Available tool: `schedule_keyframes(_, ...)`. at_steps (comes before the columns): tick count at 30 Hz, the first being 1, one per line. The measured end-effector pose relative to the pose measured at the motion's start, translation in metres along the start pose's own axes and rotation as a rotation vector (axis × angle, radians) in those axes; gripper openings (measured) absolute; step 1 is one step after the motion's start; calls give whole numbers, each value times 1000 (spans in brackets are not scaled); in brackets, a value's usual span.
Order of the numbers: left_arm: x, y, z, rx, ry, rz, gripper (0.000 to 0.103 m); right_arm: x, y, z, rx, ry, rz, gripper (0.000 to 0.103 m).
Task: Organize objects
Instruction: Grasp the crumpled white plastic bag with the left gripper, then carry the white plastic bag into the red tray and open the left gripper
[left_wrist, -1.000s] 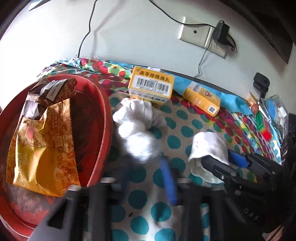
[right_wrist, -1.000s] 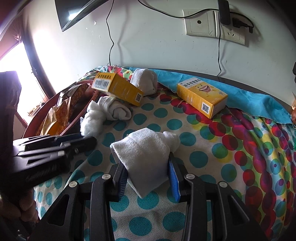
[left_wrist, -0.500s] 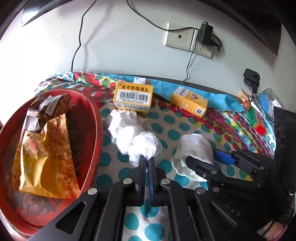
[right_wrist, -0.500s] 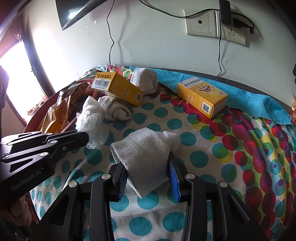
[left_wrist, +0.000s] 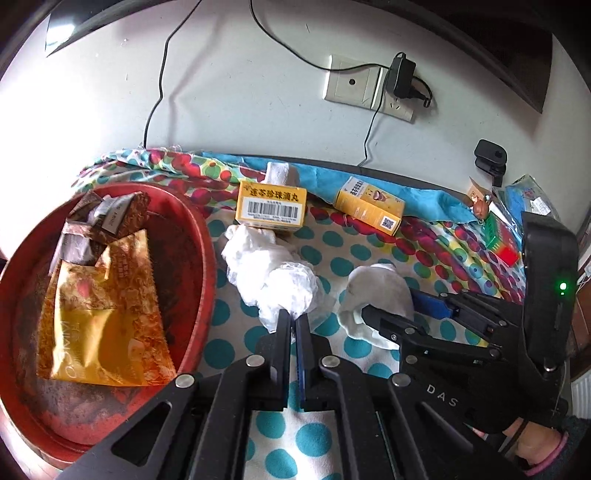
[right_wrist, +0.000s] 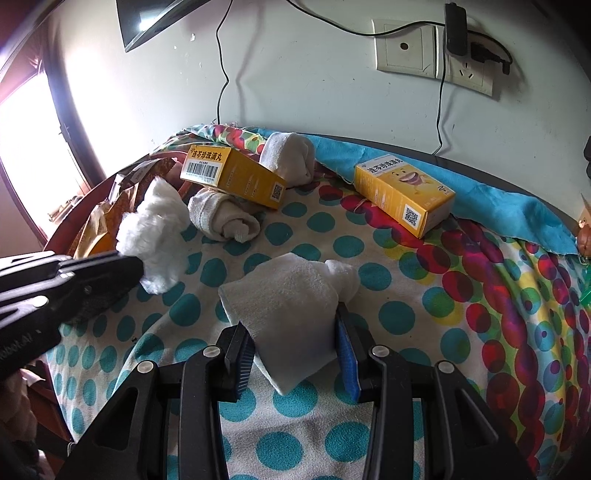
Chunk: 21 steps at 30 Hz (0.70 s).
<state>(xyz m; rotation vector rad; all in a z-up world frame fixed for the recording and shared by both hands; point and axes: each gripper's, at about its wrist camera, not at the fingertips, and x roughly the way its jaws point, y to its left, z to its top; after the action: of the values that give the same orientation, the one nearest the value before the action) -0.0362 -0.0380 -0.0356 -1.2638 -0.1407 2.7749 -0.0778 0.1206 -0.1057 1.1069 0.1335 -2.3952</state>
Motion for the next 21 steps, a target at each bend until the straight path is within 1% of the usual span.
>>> schedule_keyframes(5, -8, 5, -1, 21, -12, -6, 2, 0, 6, 2, -21, 0, -32, 36)
schedule_keyframes(9, -13, 12, -1, 12, -12, -23, 2, 1, 11, 3, -45, 5, -60, 36)
schedule_keyframes(15, -26, 24, 5, -1, -23, -24, 2, 4, 13, 3, -52, 14, -79, 37)
schedule_keyframes(21, -50, 39, 16, -3, -63, -15, 2, 6, 14, 4, -61, 22, -94, 37)
